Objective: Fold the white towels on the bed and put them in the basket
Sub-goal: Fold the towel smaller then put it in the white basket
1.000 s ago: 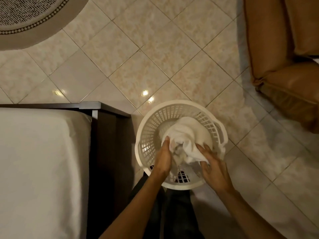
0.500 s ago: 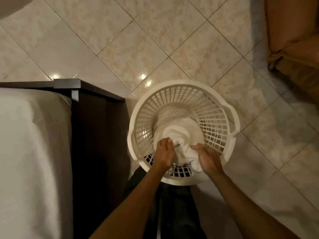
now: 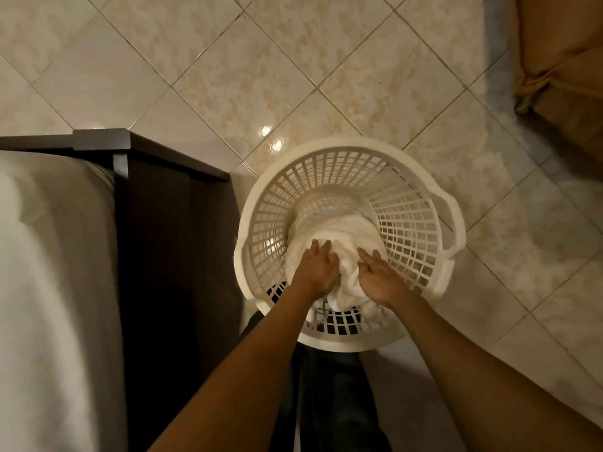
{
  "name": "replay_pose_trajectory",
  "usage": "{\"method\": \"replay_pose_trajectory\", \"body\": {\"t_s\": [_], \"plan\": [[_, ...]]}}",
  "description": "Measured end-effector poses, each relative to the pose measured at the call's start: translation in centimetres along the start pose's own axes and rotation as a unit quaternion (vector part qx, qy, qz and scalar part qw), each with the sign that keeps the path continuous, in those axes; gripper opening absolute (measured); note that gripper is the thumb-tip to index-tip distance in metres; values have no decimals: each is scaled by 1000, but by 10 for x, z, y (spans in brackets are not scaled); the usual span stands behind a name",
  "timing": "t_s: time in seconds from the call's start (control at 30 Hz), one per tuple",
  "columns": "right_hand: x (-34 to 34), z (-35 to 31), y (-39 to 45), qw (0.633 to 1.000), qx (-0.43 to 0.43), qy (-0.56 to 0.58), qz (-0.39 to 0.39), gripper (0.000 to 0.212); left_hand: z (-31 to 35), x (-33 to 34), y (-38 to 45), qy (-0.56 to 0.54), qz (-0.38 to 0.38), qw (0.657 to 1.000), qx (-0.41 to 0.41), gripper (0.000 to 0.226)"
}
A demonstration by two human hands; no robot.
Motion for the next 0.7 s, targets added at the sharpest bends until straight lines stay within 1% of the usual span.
{"method": "replay_pose_trajectory", "body": {"t_s": [0.13, 0.23, 0.33, 0.43, 0.5, 0.57, 0.7], "plan": [[-1, -2, -5, 999, -4, -47, -15, 49, -2, 1, -1, 24, -11, 1000, -7, 49], [-4, -7, -13, 993, -12, -114, -22, 50, -1, -2, -4, 77, -41, 996, -20, 51], [-7, -14, -23, 983, -21, -178, -25, 51, 10, -7, -12, 112, -68, 991, -9, 50], [-4, -16, -35, 978, -30, -204, -31, 52, 19, -1, -27, 134, -85, 987, 11, 49], [-2, -12, -46, 978, -22, -206, -29, 52, 18, 6, -36, 167, -73, 983, 14, 51], [-2, -7, -62, 978, -6, -206, -23, 52, 14, 6, -46, 214, -59, 975, -11, 53], [-16, -8, -106, 977, 13, -210, 22, 54, 26, -4, -81, 351, -30, 935, -41, 57]]}}
Point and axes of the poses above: each hand's wrist, its own y-axis towards the middle knuckle, its own x-axis out of the palm, z = x × y, the point moved 6 cm from there along y, towards the middle knuckle, and after that the axes turned 12 degrees about -z, right-handed, at the moved point
